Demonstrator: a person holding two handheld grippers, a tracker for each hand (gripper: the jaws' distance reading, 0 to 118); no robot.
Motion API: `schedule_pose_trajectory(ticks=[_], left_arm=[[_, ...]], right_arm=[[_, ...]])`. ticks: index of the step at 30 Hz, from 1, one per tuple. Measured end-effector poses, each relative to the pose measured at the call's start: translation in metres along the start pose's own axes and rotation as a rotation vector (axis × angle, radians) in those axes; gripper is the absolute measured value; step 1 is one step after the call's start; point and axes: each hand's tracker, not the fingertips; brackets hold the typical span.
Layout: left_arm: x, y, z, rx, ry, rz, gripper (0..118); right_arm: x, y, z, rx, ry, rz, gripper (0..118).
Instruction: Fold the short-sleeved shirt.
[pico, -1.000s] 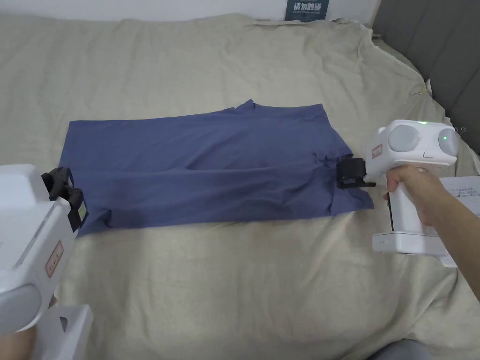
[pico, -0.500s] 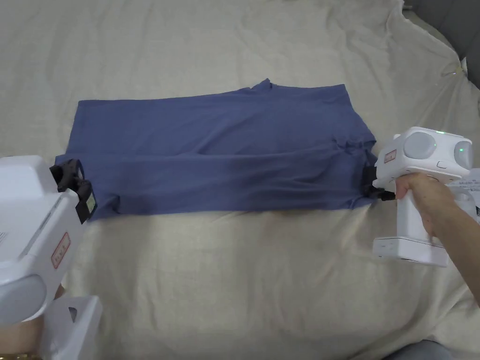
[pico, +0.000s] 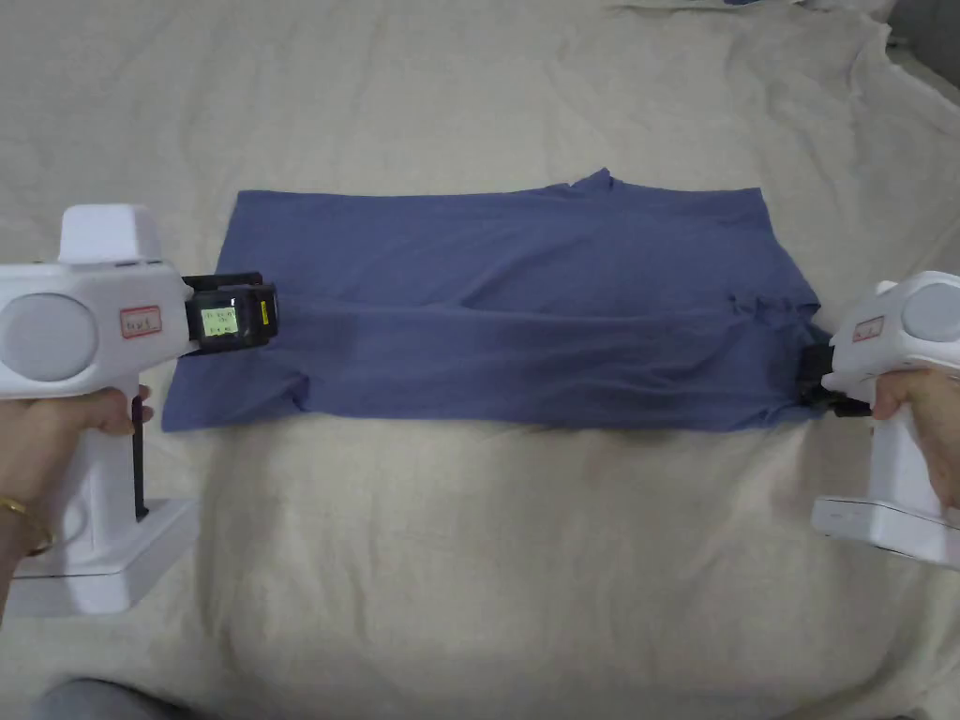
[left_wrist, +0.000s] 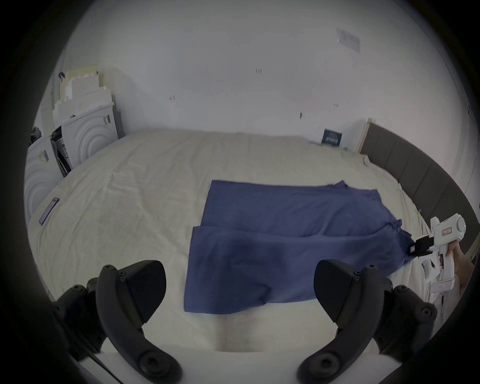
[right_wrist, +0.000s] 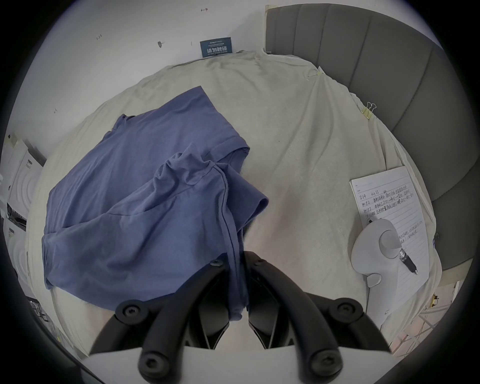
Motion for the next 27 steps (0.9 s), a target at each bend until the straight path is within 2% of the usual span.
schedule_pose_trajectory(ticks=[5, 8, 11, 14, 17, 19, 20, 23, 24, 27], left_arm=[[-0.028, 0.014, -0.042, -0.212, 0.027, 0.044, 117], [-0.031, 0.010, -0.069, -0.305, 0.069, -0.040, 116], [-0.032, 0.002, -0.092, -0.406, 0.055, -0.034, 112], [-0.034, -0.005, -0.105, -0.393, 0.082, -0.005, 91], [-0.030, -0.010, -0.108, -0.381, 0.099, -0.036, 70], [-0.028, -0.014, -0.113, -0.407, 0.090, -0.050, 36], [-0.027, -0.017, -0.115, -0.418, 0.091, -0.050, 24], [-0.020, -0.026, -0.119, -0.422, 0.084, -0.055, 10], [-0.016, -0.029, -0.120, -0.410, 0.097, -0.094, 1], [-0.009, -0.031, -0.122, -0.411, 0.111, -0.127, 0]], right_arm=[[0.001, 0.001, 0.004, 0.010, 0.002, 0.013, 8], [0.001, 0.000, 0.005, 0.010, 0.011, 0.006, 8], [0.000, 0.000, 0.005, 0.011, 0.005, 0.006, 8], [0.000, 0.000, 0.003, 0.007, 0.002, 0.021, 8], [-0.005, -0.003, 0.003, 0.008, -0.008, 0.031, 8], [-0.005, -0.003, 0.001, 0.005, -0.011, 0.033, 8], [-0.006, -0.004, 0.002, 0.004, -0.011, 0.033, 8], [-0.005, -0.004, 0.001, 0.003, -0.009, 0.029, 8], [-0.005, -0.005, 0.001, 0.002, -0.008, 0.029, 8], [-0.004, -0.005, 0.001, 0.000, -0.006, 0.028, 8]])
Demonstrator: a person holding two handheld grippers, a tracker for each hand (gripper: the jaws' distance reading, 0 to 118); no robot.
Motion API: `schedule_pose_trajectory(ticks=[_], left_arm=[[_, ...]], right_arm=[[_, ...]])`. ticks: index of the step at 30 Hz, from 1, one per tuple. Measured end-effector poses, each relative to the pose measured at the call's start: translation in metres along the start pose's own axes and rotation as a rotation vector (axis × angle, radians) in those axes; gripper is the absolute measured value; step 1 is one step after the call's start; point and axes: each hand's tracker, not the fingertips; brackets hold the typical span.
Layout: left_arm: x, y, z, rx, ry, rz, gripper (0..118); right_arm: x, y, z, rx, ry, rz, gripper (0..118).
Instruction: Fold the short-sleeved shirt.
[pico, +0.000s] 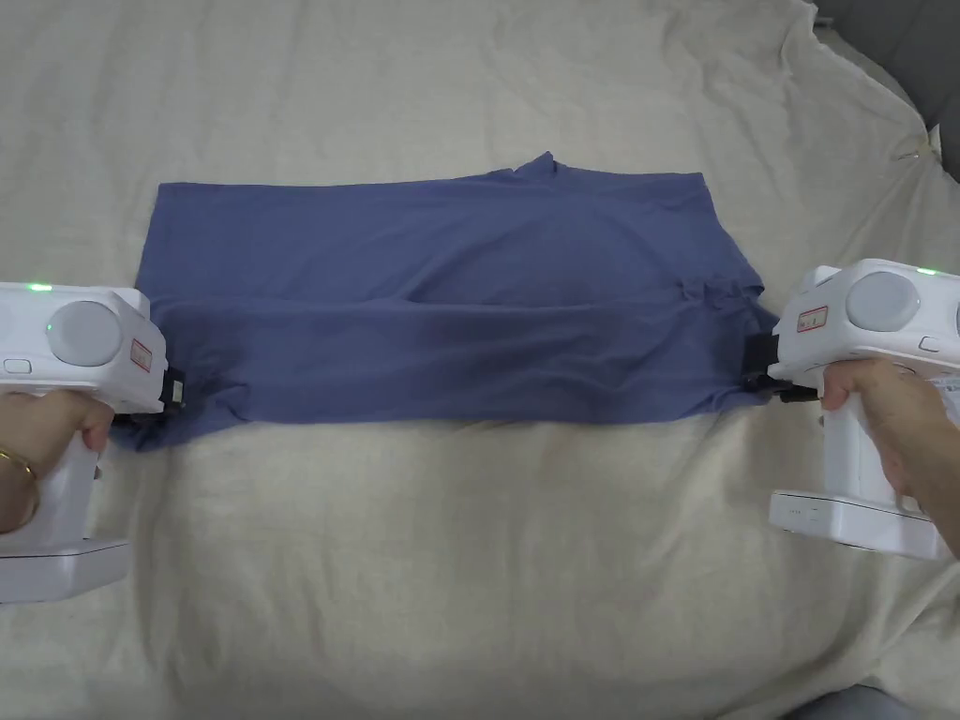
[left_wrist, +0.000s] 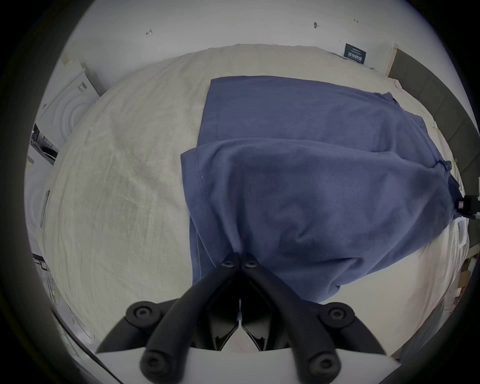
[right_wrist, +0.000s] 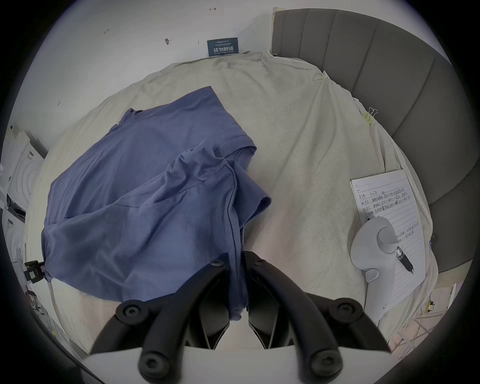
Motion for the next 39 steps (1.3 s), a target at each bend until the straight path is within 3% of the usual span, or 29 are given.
schedule_pose_trajectory(ticks=[9, 17, 24, 31, 34, 39], left_arm=[[0.000, -0.010, 0.037, 0.062, 0.019, -0.030, 0], [-0.021, -0.012, 0.088, 0.131, 0.032, -0.063, 0], [-0.041, -0.060, 0.117, 0.138, 0.006, -0.043, 0], [-0.054, -0.128, 0.098, 0.092, -0.011, -0.006, 0], [-0.054, -0.144, 0.082, 0.071, -0.012, 0.049, 0], [-0.048, -0.149, 0.068, 0.081, 0.018, 0.032, 0]], right_arm=[[-0.002, -0.008, 0.010, -0.004, 0.041, 0.049, 8], [0.017, -0.007, 0.068, 0.085, 0.117, 0.003, 8], [0.033, -0.061, 0.112, 0.098, 0.137, 0.041, 8], [0.045, -0.137, 0.110, 0.016, 0.155, 0.023, 8], [0.047, -0.157, 0.092, -0.027, 0.141, -0.036, 8], [0.039, -0.167, 0.073, -0.056, 0.104, -0.019, 8]])
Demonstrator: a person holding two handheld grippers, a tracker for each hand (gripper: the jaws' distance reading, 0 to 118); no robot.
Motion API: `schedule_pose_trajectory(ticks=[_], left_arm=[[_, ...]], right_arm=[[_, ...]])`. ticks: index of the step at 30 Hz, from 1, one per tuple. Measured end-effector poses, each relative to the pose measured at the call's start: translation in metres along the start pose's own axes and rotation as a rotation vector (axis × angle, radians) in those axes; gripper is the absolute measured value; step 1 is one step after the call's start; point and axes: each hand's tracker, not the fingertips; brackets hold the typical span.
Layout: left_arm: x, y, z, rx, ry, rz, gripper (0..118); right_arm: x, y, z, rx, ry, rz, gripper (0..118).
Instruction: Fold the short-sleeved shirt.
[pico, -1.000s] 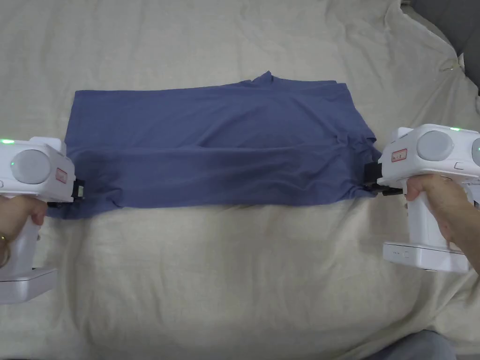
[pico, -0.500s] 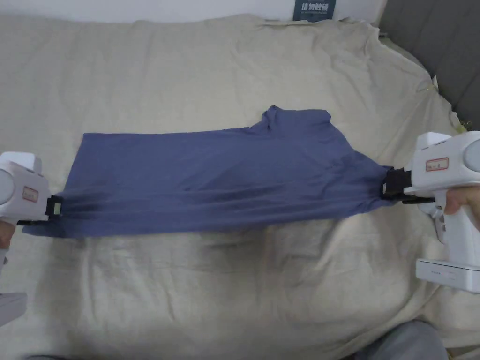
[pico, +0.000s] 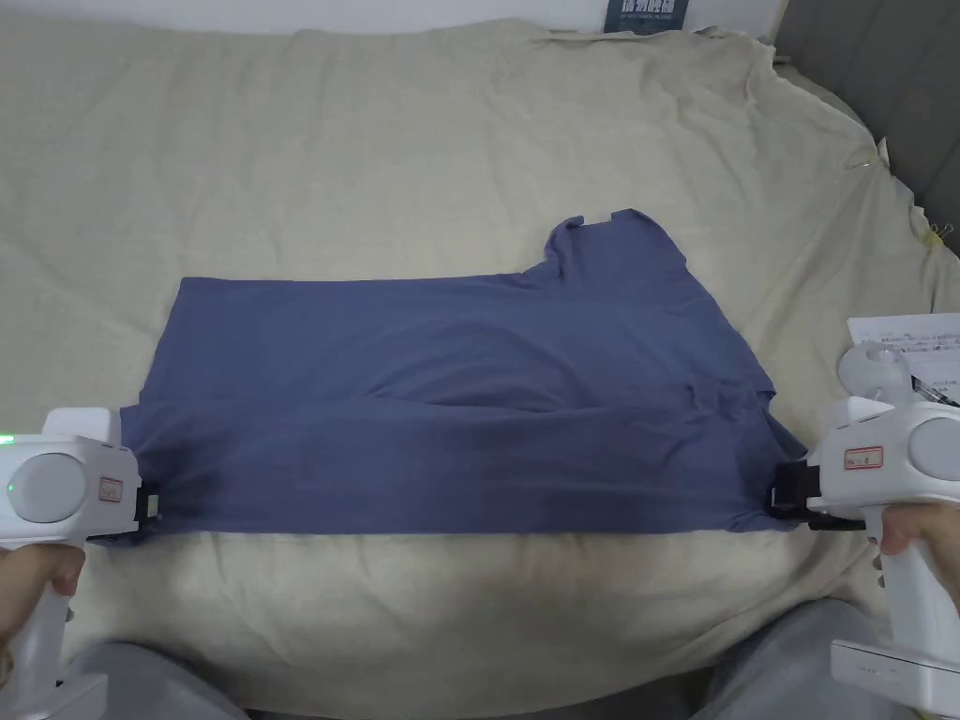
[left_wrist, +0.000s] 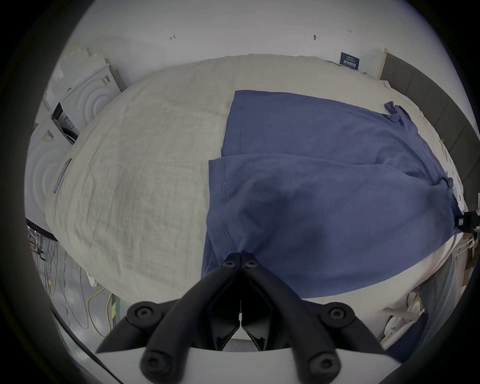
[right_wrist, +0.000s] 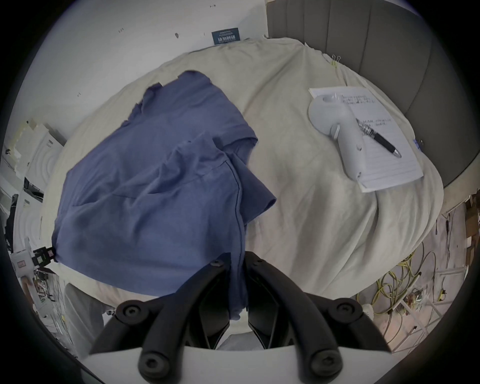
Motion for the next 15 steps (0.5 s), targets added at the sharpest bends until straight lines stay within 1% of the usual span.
schedule_pose_trajectory(ticks=[1, 2, 3, 4, 5, 6, 7, 8, 10, 11, 13, 15], left_arm=[[-0.001, 0.001, -0.001, 0.004, 0.000, 0.002, 0], [-0.002, 0.001, 0.000, 0.008, 0.000, 0.001, 3], [0.002, -0.001, 0.009, 0.006, -0.001, -0.004, 15], [0.000, -0.001, 0.013, 0.000, -0.014, -0.019, 27], [-0.005, 0.000, 0.017, 0.001, -0.017, -0.015, 47], [-0.009, 0.001, 0.020, -0.001, -0.016, -0.004, 82], [-0.012, 0.003, 0.022, -0.007, -0.018, 0.018, 107], [-0.017, 0.005, 0.025, -0.015, -0.034, 0.044, 118], [-0.026, 0.012, 0.040, 0.043, -0.065, 0.073, 116], [-0.027, 0.016, 0.045, 0.057, -0.053, 0.088, 116], [-0.029, 0.029, 0.060, 0.116, -0.019, 0.102, 116], [-0.024, 0.042, 0.073, 0.198, -0.023, 0.111, 116]], right_arm=[[-0.001, 0.000, 0.000, 0.003, -0.003, 0.001, 9], [-0.002, 0.002, 0.000, 0.008, -0.009, 0.013, 11], [-0.003, 0.002, 0.002, 0.011, -0.025, 0.024, 26], [-0.003, 0.003, 0.005, 0.014, -0.058, 0.043, 48], [-0.004, 0.004, 0.009, 0.015, -0.085, 0.073, 75], [0.000, 0.007, 0.010, 0.027, -0.108, 0.091, 101], [0.000, 0.009, 0.017, 0.052, -0.130, 0.096, 108], [-0.001, 0.013, 0.025, 0.091, -0.145, 0.104, 109], [0.000, 0.022, 0.040, 0.156, -0.160, 0.115, 109], [-0.002, 0.027, 0.049, 0.189, -0.162, 0.122, 109], [-0.007, 0.039, 0.069, 0.275, -0.156, 0.127, 109], [-0.013, 0.049, 0.086, 0.355, -0.125, 0.141, 109]])
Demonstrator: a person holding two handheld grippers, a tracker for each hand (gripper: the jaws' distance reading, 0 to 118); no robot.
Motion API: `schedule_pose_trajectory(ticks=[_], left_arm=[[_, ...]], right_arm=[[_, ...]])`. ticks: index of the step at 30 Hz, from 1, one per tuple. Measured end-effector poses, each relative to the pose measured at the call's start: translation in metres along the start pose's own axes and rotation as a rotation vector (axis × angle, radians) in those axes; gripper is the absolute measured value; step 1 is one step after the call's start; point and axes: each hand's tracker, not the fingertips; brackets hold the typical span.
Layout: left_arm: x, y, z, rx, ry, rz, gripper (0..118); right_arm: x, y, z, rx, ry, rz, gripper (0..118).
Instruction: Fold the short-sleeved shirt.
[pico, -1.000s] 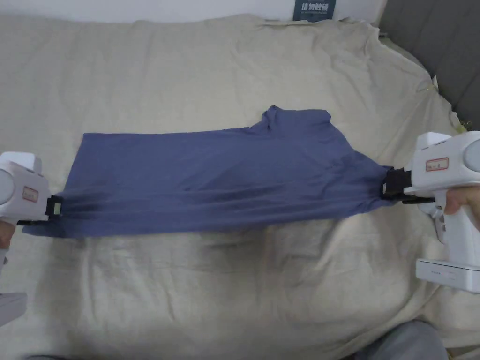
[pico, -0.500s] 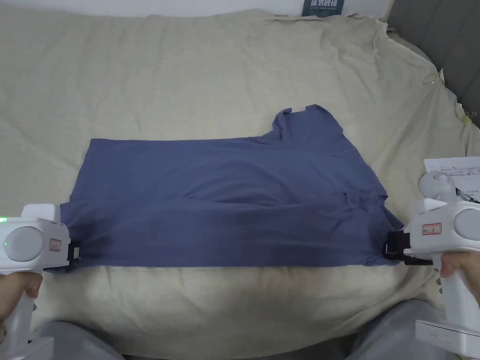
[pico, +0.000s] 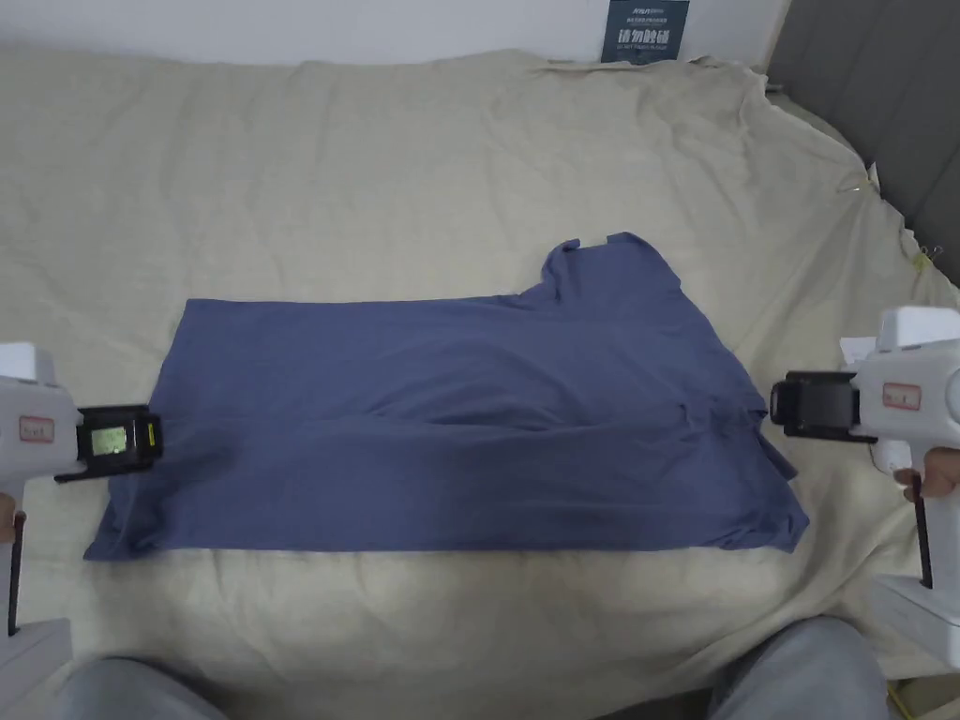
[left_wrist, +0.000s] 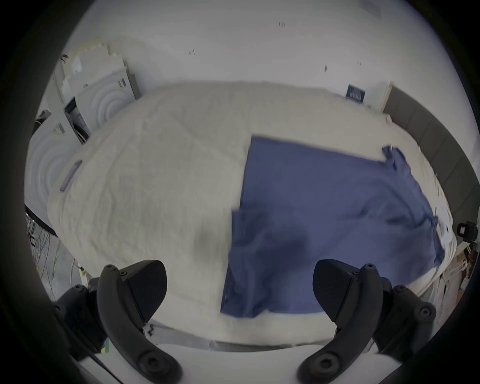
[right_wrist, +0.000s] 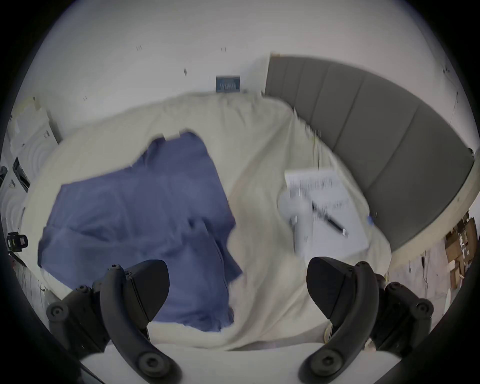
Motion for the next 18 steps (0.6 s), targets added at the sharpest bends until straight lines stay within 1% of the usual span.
schedule_pose_trajectory(ticks=[5, 7, 9, 11, 12, 14, 16, 17, 18], left_arm=[[0.027, 0.031, 0.027, 0.185, -0.080, 0.051, 116], [0.040, 0.036, 0.036, 0.257, -0.124, 0.067, 114], [0.056, 0.036, 0.040, 0.330, -0.171, 0.095, 109], [0.072, 0.030, 0.046, 0.445, -0.152, 0.101, 105], [0.081, 0.027, 0.045, 0.477, -0.137, 0.082, 99], [0.096, 0.019, 0.047, 0.547, -0.106, 0.029, 92], [0.110, 0.012, 0.049, 0.589, -0.054, -0.026, 85], [0.115, 0.008, 0.050, 0.609, -0.043, -0.046, 78], [0.119, 0.005, 0.050, 0.622, -0.044, -0.064, 64]], right_arm=[[-0.018, 0.030, 0.028, 0.200, 0.073, 0.007, 108], [-0.030, 0.032, 0.035, 0.275, 0.069, 0.016, 109], [-0.041, 0.029, 0.037, 0.352, 0.046, 0.035, 108], [-0.050, 0.023, 0.037, 0.404, 0.055, 0.029, 108], [-0.052, 0.019, 0.037, 0.424, 0.064, 0.016, 108], [-0.056, 0.012, 0.036, 0.454, 0.112, -0.012, 108], [-0.060, 0.006, 0.035, 0.468, 0.117, -0.029, 108], [-0.061, 0.004, 0.035, 0.486, 0.123, -0.039, 107], [-0.062, 0.001, 0.035, 0.501, 0.135, -0.043, 102]])
